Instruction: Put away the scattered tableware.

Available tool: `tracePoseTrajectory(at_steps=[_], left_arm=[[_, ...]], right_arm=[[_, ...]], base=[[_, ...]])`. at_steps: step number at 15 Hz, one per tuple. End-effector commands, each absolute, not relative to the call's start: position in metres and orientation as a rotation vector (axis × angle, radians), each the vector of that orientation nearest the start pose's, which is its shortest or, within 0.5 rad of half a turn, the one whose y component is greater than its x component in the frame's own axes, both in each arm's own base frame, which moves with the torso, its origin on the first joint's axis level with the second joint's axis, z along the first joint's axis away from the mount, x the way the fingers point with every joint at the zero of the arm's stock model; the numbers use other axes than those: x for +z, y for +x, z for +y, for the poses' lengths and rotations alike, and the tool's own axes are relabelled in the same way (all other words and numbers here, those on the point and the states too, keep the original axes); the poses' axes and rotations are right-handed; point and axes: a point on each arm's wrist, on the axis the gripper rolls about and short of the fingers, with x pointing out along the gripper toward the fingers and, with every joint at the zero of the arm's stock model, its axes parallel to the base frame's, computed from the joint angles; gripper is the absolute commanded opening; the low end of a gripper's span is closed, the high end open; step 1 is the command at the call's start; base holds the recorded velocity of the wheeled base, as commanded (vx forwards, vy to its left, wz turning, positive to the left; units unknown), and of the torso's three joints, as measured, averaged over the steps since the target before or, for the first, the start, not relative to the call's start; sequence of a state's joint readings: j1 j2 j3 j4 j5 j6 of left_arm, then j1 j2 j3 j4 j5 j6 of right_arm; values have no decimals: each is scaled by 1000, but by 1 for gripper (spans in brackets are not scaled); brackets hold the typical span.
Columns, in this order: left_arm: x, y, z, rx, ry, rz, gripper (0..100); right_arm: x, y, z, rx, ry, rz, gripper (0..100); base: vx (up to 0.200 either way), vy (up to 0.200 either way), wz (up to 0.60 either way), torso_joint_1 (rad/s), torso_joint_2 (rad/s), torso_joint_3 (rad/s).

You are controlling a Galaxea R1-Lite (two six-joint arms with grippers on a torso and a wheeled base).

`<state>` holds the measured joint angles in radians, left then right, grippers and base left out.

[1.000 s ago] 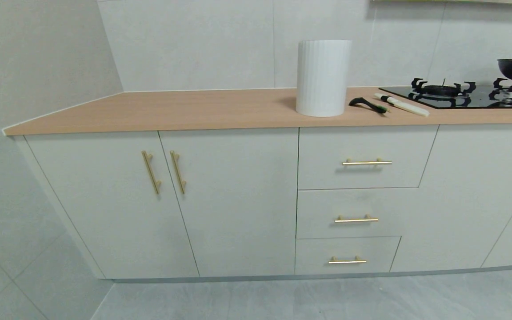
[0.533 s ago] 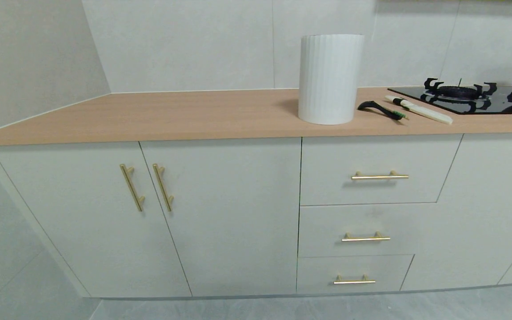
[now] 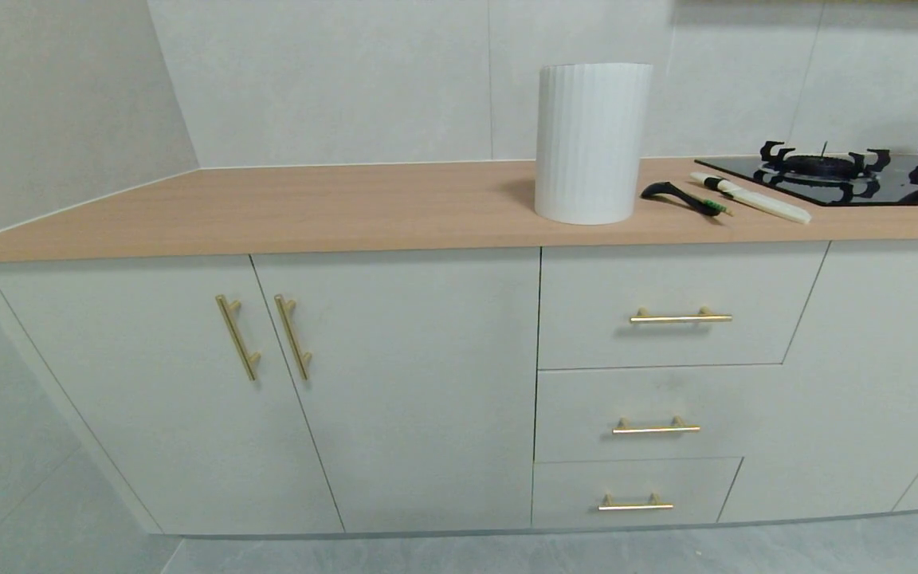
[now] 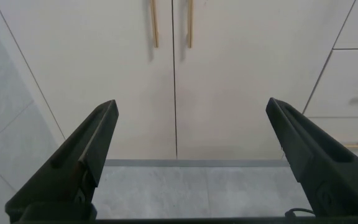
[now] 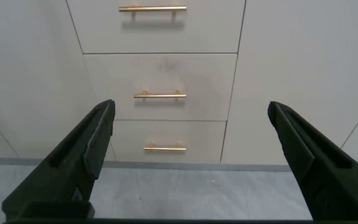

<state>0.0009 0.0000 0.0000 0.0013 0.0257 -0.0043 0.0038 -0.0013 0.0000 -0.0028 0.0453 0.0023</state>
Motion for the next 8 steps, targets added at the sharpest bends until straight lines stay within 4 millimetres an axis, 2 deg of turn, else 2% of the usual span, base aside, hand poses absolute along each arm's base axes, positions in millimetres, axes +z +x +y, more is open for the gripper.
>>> tracePoseTrajectory(at_steps=[1,6,7,8], left_arm=[[75,-23,1,26,-5,1,100],[75,-23,1,26,-5,1,100],[75,-23,1,28,-5,1,100],[75,-23,1,26,-5,1,100]], right_arm=[[76,-23,1,52,3,-3,100],[76,-23,1,44,-5,-6,100],[82,-25,1,48,1,-31,100],[113,-33,1,57,53,-117,100]], base=[[0,0,0,0,0,0],[0,0,0,0,0,0],[0,0,0,0,0,0],[0,0,0,0,0,0]])
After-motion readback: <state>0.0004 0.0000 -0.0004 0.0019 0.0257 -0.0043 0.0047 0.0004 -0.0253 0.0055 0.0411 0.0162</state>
